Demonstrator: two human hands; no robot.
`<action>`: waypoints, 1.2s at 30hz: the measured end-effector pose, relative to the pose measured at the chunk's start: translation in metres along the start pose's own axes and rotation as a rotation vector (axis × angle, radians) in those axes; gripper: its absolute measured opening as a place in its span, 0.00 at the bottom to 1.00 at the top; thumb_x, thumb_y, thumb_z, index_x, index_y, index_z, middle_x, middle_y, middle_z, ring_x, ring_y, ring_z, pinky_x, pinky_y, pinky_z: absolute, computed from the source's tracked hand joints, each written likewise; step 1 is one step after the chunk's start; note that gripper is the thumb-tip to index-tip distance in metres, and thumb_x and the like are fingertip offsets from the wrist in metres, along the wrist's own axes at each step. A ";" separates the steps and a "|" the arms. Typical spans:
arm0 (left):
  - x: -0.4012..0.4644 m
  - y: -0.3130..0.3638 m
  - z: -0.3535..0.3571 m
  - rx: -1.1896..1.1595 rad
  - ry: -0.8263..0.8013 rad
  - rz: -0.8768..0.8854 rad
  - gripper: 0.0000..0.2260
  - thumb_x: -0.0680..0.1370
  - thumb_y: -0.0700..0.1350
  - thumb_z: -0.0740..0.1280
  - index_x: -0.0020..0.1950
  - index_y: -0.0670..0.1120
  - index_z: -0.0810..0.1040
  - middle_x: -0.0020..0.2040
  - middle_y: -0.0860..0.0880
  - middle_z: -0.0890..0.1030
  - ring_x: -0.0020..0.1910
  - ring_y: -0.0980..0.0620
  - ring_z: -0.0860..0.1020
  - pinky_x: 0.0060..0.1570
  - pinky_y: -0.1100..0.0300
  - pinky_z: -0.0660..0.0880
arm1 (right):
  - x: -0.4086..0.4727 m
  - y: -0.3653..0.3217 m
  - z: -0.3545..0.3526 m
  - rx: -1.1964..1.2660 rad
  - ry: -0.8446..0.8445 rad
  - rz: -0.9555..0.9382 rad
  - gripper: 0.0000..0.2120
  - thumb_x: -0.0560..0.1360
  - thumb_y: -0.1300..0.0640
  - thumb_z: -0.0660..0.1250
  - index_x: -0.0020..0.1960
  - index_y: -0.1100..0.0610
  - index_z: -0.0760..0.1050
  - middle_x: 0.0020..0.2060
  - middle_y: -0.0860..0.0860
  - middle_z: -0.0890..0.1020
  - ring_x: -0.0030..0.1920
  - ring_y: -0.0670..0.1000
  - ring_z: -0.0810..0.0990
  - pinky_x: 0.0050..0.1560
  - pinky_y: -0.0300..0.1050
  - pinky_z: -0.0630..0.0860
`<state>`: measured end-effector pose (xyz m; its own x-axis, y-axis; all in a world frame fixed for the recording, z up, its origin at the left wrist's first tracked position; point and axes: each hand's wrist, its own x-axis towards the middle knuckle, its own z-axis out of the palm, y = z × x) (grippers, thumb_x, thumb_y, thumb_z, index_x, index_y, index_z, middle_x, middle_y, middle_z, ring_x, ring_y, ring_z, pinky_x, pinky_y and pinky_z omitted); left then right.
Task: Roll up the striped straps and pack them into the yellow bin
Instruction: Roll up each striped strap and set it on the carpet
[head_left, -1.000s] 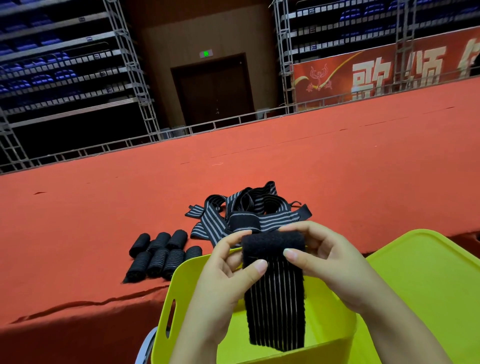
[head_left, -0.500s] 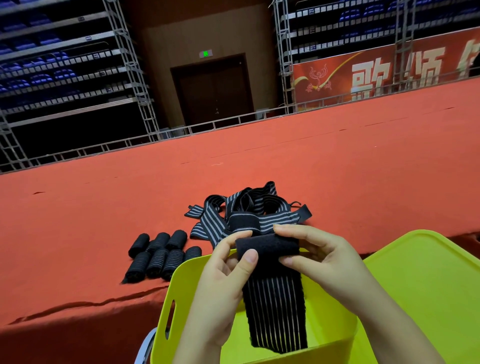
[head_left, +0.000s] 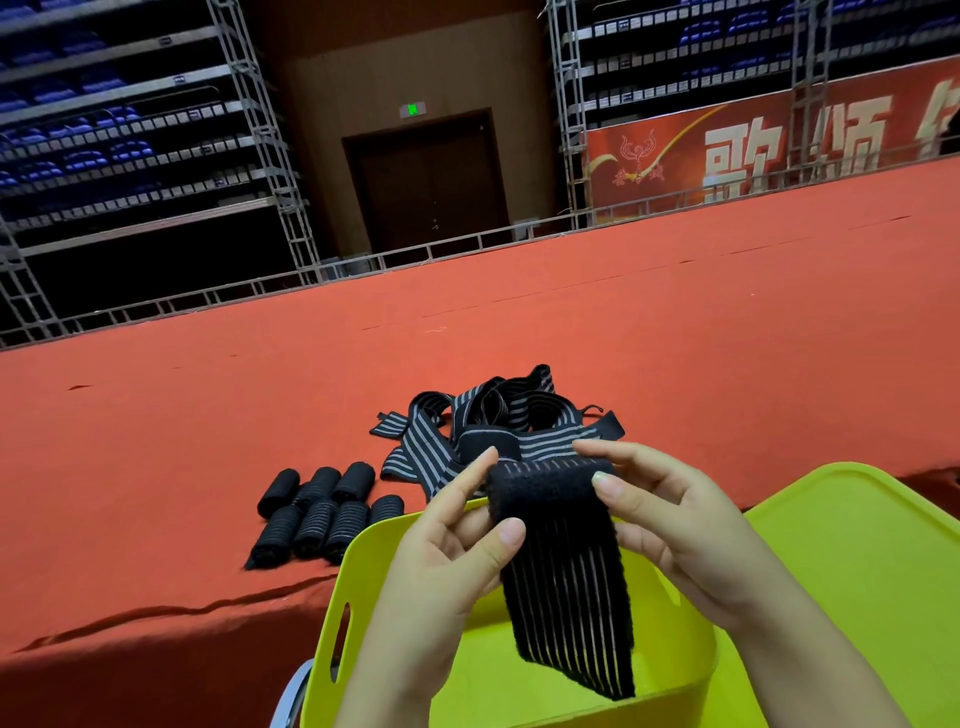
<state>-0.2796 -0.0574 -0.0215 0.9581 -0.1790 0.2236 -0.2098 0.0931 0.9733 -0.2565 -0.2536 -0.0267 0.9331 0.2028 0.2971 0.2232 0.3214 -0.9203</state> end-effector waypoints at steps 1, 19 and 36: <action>0.000 0.000 0.000 -0.005 0.002 -0.014 0.26 0.68 0.42 0.70 0.66 0.53 0.72 0.55 0.47 0.84 0.56 0.51 0.82 0.53 0.56 0.79 | 0.000 -0.001 -0.001 0.014 0.005 -0.010 0.35 0.53 0.38 0.80 0.57 0.51 0.81 0.52 0.53 0.83 0.51 0.49 0.82 0.46 0.44 0.80; 0.006 -0.003 0.014 -0.083 0.077 -0.050 0.28 0.73 0.40 0.72 0.70 0.52 0.69 0.55 0.45 0.84 0.56 0.50 0.82 0.49 0.62 0.78 | -0.001 0.003 0.004 -0.137 0.074 -0.191 0.21 0.64 0.60 0.72 0.57 0.52 0.79 0.53 0.50 0.84 0.54 0.51 0.83 0.51 0.40 0.78; 0.010 -0.002 0.019 -0.045 0.091 -0.089 0.25 0.68 0.31 0.73 0.61 0.50 0.75 0.46 0.41 0.86 0.44 0.49 0.84 0.43 0.59 0.80 | 0.005 0.001 0.001 0.276 0.086 0.037 0.41 0.55 0.39 0.80 0.58 0.63 0.76 0.49 0.58 0.83 0.39 0.49 0.82 0.31 0.37 0.76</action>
<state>-0.2737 -0.0779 -0.0202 0.9867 -0.0994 0.1285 -0.1157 0.1248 0.9854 -0.2517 -0.2518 -0.0257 0.9624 0.1435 0.2305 0.1139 0.5573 -0.8225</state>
